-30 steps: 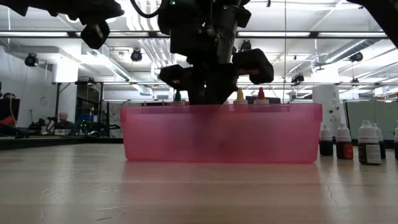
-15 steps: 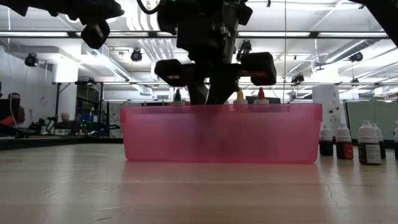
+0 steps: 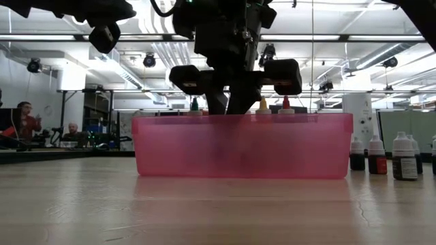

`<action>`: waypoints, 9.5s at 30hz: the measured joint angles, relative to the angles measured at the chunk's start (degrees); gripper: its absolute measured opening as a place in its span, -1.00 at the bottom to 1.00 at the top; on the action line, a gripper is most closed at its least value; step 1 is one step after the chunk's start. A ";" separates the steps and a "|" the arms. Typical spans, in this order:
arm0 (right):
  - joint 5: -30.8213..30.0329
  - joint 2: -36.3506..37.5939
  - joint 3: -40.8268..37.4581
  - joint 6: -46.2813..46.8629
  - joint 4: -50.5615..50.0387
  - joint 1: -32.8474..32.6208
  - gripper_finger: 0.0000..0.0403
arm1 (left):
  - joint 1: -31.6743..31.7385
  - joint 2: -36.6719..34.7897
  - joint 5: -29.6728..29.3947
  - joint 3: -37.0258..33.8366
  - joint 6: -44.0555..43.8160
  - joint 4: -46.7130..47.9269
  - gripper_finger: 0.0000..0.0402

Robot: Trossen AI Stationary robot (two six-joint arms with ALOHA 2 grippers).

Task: Pick & Place food coloring
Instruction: Put the small black food coloring bottle into the red bin

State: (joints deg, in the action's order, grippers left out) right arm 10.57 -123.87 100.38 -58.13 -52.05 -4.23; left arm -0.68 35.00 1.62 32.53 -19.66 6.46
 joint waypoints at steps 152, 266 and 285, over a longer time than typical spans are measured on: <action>-2.18 -5.33 9.14 8.31 -5.04 2.73 -0.51 | -0.01 0.00 -0.18 -0.02 -0.02 -0.04 -1.00; -4.70 34.42 -47.25 58.42 4.38 -0.62 -0.03 | -0.01 0.02 -0.23 -0.02 0.11 0.00 -1.00; -4.61 33.05 -47.25 60.09 5.06 -0.37 -0.34 | 0.01 0.00 -0.23 -0.02 -0.04 0.00 -1.00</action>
State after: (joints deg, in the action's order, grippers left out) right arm 5.96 -90.82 53.12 1.96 -47.00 -4.60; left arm -0.67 35.00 1.39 32.51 -19.70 6.46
